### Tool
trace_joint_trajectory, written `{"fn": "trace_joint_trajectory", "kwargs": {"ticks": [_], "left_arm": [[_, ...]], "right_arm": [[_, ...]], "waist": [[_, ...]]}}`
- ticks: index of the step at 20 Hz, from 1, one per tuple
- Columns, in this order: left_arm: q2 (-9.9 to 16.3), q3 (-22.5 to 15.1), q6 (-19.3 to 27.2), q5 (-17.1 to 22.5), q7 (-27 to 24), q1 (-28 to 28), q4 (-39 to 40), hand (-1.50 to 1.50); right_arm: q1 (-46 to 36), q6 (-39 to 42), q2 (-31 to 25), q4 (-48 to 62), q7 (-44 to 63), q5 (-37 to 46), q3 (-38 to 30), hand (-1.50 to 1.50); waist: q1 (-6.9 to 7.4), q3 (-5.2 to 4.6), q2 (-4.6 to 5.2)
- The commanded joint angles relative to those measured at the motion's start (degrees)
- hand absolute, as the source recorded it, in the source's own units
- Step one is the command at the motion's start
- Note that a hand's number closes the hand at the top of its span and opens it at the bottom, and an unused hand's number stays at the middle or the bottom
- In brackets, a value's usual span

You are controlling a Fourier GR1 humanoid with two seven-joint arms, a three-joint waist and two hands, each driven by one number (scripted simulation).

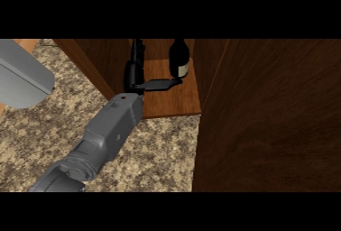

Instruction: Pick up the wine, place it into the cabinet and close the cabinet

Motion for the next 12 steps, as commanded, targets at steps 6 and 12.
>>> {"fn": "trace_joint_trajectory", "kwargs": {"ticks": [6, 12], "left_arm": [[0.07, -3.63, -2.60, 5.91, 0.77, 4.07, -2.44, -1.50], [0.07, -12.61, -2.36, 11.46, -0.51, 12.62, -9.48, -1.50]], "right_arm": [[-6.30, -3.98, 0.16, -0.40, 5.29, 0.26, -1.16, -1.50], [-3.78, -2.09, -0.55, 1.30, 1.45, -0.83, -2.22, -1.50]], "waist": [[1.71, -0.03, -0.77], [1.64, 0.01, -1.08]]}}
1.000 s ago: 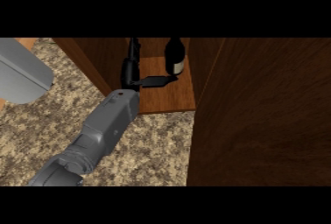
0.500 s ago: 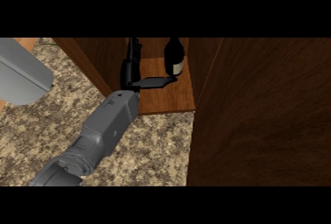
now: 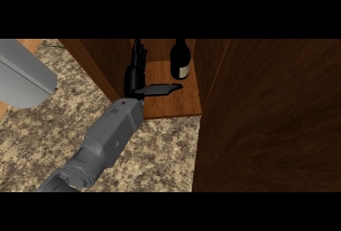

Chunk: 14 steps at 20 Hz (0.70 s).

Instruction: Pick up the wine, place it into the cabinet and close the cabinet

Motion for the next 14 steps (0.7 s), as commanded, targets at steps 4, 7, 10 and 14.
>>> {"fn": "trace_joint_trajectory", "kwargs": {"ticks": [4, 7, 10, 14], "left_arm": [[0.06, -14.30, 6.15, 9.50, 1.83, 12.79, -14.48, -1.50], [0.06, -20.80, 11.84, 10.50, 4.97, 17.03, -25.51, -1.50], [0.06, -27.20, 16.83, 11.05, 2.44, 23.32, -31.61, -1.50], [0.06, -31.45, 25.02, 8.11, 6.47, 27.79, -44.55, -1.50]], "right_arm": [[1.42, 0.24, -0.85, -2.84, 0.66, -1.58, -1.96, -1.50], [2.31, -0.71, -0.92, -3.76, 1.50, -0.41, -2.67, -1.50], [5.48, 0.73, -1.56, -6.41, -0.39, -1.10, -2.82, -1.50], [9.17, 1.59, -1.50, -6.29, -2.17, -1.02, -2.12, -1.50]], "waist": [[1.10, 0.00, -0.39], [3.27, 0.03, -0.57], [3.31, 0.04, -0.49], [4.28, 0.07, -0.64]]}}
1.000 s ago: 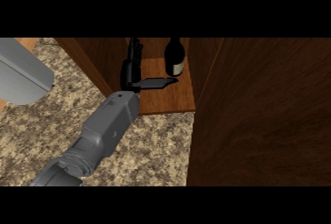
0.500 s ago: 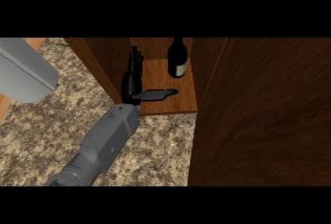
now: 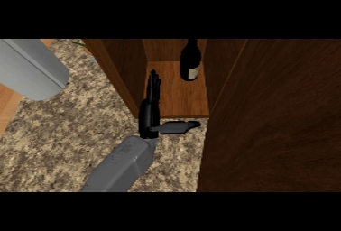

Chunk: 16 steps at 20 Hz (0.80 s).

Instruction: Pick up the wine, place it into the cabinet and close the cabinet

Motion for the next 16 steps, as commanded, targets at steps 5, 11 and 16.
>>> {"fn": "trace_joint_trajectory", "kwargs": {"ticks": [5, 11, 16], "left_arm": [[0.32, -8.71, 7.93, -5.58, 2.52, 14.78, -22.62, -1.50], [4.62, -12.05, 16.85, -10.81, 10.22, 21.02, -38.44, -1.50], [7.12, -11.27, 16.61, -13.20, 11.85, 25.95, -44.89, -1.50]], "right_arm": [[-0.81, -0.65, -1.21, -4.66, 3.62, -3.56, -3.51, -1.50], [2.10, 0.16, 0.61, -3.00, 0.03, 0.68, 0.75, -1.50], [0.32, 0.22, -1.39, -6.18, 4.64, -4.56, -3.11, -1.50]], "waist": [[1.11, 0.00, 0.04], [0.99, 0.00, 0.10], [0.80, -0.02, 0.19]]}}
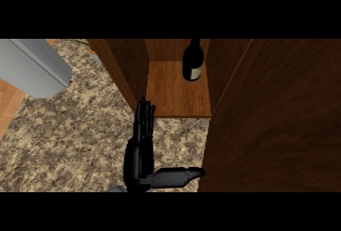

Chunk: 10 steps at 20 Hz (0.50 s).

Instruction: Pick up the wine, place it into the cabinet and close the cabinet

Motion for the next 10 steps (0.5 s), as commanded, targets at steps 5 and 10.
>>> {"fn": "trace_joint_trajectory", "kwargs": {"ticks": [5, 10], "left_arm": [[9.48, -3.38, -0.82, -3.38, 3.49, 11.03, -18.81, -1.50], [13.63, -4.24, -6.36, -2.79, -0.10, 18.53, -22.27, -1.50]], "right_arm": [[1.07, 1.42, -0.33, -3.55, 2.64, -4.50, 1.47, -1.50], [-0.41, 3.21, -0.80, -2.14, 5.24, -7.38, 2.00, 1.50]], "waist": [[0.16, -0.01, 0.00], [0.34, -0.06, 0.05]]}}
